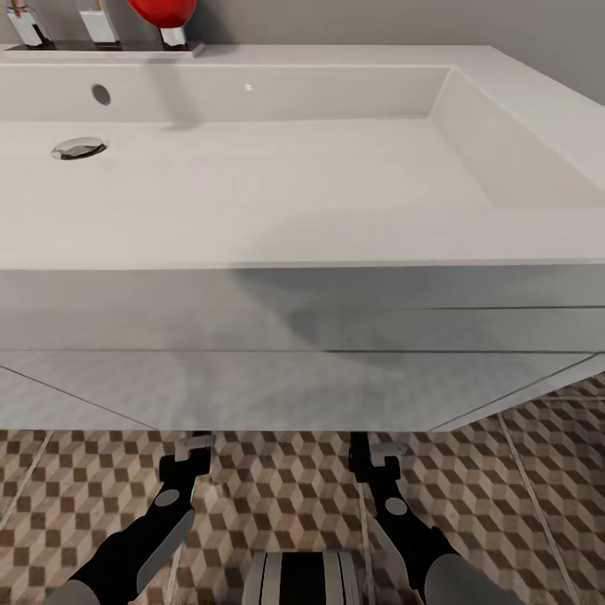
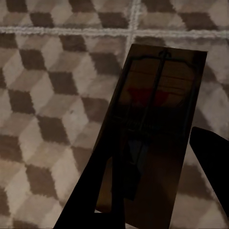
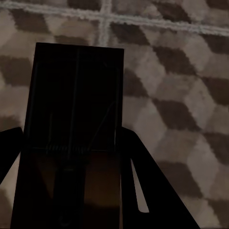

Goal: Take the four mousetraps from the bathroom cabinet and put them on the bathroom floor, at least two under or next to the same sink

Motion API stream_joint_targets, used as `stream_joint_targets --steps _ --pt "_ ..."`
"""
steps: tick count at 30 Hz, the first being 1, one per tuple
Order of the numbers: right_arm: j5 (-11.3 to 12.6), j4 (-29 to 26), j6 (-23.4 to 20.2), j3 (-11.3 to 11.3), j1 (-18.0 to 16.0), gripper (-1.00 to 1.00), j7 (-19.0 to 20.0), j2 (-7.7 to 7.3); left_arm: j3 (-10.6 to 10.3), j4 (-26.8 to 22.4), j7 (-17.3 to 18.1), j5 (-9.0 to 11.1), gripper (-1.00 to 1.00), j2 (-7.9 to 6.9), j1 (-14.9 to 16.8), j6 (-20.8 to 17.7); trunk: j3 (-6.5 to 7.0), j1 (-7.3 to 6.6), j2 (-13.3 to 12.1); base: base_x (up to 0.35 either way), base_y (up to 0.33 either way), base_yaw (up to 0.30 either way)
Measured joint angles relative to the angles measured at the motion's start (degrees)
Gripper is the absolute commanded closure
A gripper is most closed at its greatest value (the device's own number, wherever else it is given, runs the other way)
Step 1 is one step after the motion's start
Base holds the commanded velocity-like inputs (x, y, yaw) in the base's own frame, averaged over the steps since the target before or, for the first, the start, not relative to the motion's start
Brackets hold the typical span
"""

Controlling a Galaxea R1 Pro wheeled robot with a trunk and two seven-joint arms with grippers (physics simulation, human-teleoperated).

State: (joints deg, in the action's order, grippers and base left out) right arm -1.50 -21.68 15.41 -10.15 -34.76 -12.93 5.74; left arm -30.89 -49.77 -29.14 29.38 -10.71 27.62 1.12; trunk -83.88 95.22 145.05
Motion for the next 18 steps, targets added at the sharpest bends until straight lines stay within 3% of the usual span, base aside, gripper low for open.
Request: stream_joint_targets --steps 7,18 --pt "0.0 0.0 0.0 0.0 0.0 1.0 0.0 0.0 0.2 0.0 0.0 -0.1 1.0 0.06 0.0 0.1 -1.55 0.18 0.1 0.0 0.0 0.0" --pt "-0.1 0.0 -0.2 -0.6 0.0 1.0 0.0 0.0 0.8 -0.2 0.1 0.3 1.0 0.23 0.0 0.0 -1.56 0.18 0.1 0.0 0.0 0.0"
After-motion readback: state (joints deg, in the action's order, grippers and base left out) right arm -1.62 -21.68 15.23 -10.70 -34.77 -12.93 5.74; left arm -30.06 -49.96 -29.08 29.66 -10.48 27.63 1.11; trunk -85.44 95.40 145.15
